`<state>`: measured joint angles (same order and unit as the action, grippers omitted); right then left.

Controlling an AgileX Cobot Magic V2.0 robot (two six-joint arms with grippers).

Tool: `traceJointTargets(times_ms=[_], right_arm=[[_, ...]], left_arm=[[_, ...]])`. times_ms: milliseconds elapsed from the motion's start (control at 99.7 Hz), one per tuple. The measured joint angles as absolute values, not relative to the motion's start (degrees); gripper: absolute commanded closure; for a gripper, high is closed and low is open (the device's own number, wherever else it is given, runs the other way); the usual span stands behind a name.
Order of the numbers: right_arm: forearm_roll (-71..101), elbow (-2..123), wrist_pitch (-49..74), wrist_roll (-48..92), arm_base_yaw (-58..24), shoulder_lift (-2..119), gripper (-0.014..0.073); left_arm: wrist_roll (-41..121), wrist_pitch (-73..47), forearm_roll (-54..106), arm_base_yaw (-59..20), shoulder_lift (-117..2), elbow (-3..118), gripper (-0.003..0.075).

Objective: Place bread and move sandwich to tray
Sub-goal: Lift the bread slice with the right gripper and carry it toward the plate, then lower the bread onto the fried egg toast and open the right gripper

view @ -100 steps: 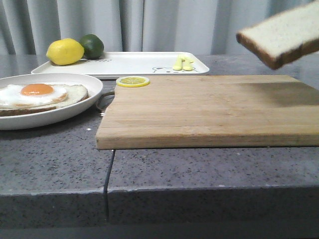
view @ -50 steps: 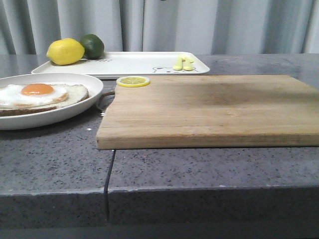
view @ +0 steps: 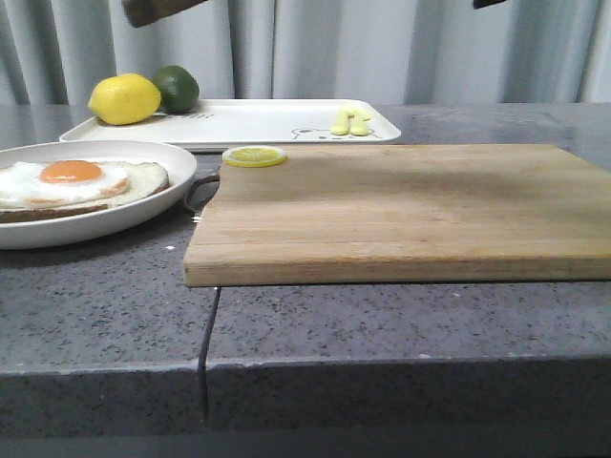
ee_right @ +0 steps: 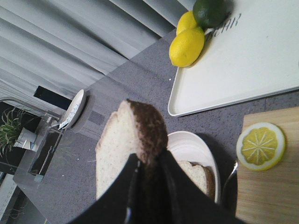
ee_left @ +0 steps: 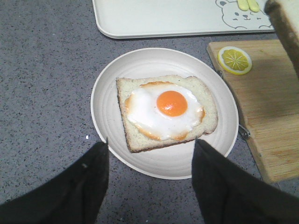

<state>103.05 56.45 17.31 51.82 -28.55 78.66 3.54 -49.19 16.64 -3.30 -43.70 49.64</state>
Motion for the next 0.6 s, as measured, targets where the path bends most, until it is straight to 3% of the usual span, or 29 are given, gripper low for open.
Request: traceJointTargets(times_ms=[602], right_arm=[[104.9,68.2,-4.2,37.6,-46.1,96.2,0.0653]], left_arm=[[3.5,-49.2,16.6,-3.3,-43.7,49.6,0.0356]])
